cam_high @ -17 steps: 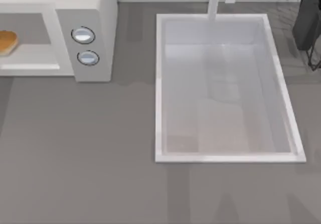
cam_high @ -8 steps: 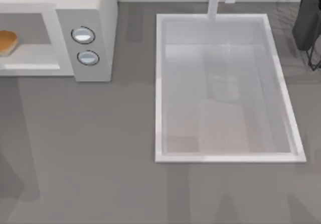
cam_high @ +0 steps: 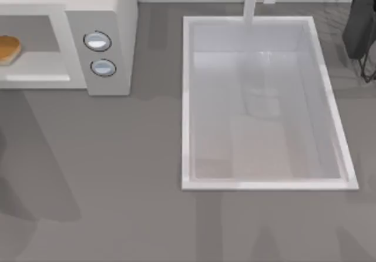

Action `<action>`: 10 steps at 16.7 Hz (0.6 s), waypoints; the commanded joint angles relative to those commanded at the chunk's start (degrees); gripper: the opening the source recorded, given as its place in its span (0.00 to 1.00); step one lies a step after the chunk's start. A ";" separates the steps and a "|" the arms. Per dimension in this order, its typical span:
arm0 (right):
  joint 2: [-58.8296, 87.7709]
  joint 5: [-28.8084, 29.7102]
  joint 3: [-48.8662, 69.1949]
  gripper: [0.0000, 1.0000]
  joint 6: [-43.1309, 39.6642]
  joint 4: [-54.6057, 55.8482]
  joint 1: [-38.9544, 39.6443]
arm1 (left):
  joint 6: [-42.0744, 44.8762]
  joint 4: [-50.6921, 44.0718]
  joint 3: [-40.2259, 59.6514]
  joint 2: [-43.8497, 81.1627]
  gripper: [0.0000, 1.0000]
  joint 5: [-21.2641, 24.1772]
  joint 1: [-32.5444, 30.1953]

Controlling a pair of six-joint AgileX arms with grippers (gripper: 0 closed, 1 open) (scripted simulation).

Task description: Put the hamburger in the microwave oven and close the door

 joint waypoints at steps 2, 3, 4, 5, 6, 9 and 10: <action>0.00 0.00 0.00 1.00 0.00 0.00 0.00 | -1.90 0.81 -1.91 -2.01 0.00 -1.79 -2.06; 0.00 0.00 0.00 1.00 0.00 0.00 0.00 | -3.61 1.39 -3.44 -3.87 0.00 -3.20 -3.93; 0.00 0.00 0.00 1.00 0.00 0.00 0.00 | -5.43 1.99 -4.88 -6.13 0.00 -4.47 -6.12; 0.00 0.00 0.00 1.00 0.00 0.00 0.00 | -6.73 2.55 -6.05 -8.12 0.00 -5.29 -7.91; 0.00 0.00 0.00 1.00 0.00 0.00 0.00 | -7.93 3.00 -7.14 -9.63 0.00 -6.09 -9.44; 0.00 0.00 0.00 1.00 0.00 0.00 0.00 | -14.07 4.08 -11.92 -14.81 0.00 -9.21 -15.59; 0.00 0.00 0.00 1.00 0.00 0.00 0.00 | -15.69 4.55 -13.49 -16.38 0.00 -10.20 -17.20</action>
